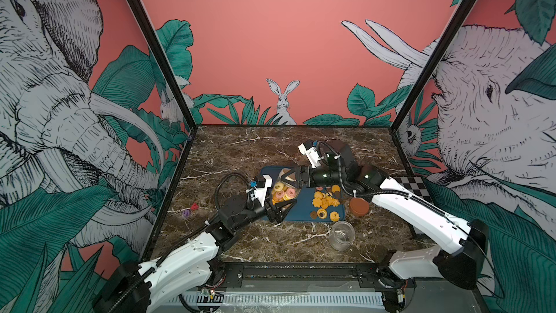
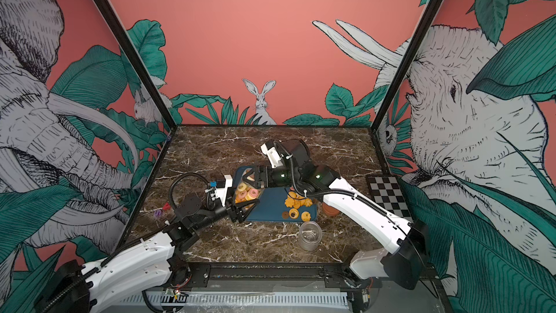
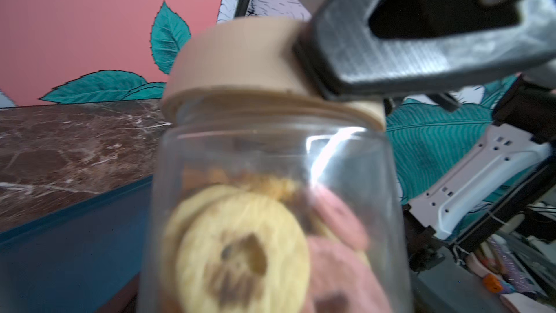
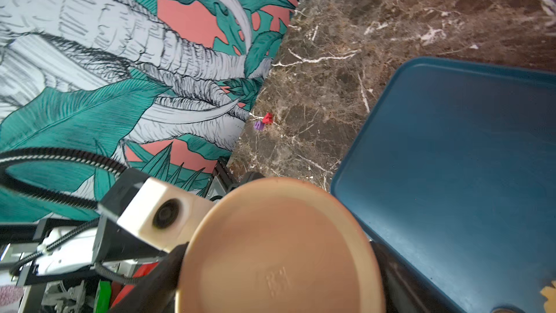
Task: Pour the cookies out of the jar
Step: Unscrew the lid from the jar, then place the lid at the center of the board.
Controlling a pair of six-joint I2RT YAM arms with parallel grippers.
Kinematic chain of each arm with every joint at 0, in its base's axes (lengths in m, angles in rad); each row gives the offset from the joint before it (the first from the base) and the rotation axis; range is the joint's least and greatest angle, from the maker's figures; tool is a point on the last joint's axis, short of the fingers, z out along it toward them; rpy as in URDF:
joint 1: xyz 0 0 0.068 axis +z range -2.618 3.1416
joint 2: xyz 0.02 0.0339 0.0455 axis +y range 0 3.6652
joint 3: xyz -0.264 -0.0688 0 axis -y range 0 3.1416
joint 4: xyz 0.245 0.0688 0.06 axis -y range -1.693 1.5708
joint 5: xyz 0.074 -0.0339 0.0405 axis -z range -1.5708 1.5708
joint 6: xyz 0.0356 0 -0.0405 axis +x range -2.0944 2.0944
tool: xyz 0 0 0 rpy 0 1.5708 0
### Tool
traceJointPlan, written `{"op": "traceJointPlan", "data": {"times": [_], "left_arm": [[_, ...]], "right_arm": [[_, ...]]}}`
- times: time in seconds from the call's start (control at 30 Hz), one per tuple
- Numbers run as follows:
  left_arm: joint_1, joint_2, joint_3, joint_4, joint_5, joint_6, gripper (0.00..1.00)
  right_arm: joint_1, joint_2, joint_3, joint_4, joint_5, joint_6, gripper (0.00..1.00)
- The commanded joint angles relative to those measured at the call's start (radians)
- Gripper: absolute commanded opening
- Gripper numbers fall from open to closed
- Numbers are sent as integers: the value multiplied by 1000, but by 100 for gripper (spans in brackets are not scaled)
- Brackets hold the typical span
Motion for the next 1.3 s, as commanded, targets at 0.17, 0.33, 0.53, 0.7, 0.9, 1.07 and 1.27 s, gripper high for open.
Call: {"op": "traceJointPlan", "data": {"times": [0.17,0.33,0.53,0.7,0.9,1.07,1.27], "left_arm": [[2,43,27,320,178,-90,0],[2,53,37,313,210,-92,0],[2,39,39,290,210,-82,0],[2,4,37,206,191,-33,0],[2,-33,26,129,132,8,0],[2,-115,16,36,-29,55,0],[8,-224,35,-176,-286,124,0]], "right_arm": [[-59,-57,-99,241,-196,-41,31],[-90,-68,-150,406,-280,40,30],[-130,-70,-188,508,-292,104,30],[-160,-84,-209,551,-266,161,30],[-188,-99,-151,198,-86,61,31],[-186,-116,-91,-229,139,-44,30],[36,-180,-146,-461,366,-60,30]]}}
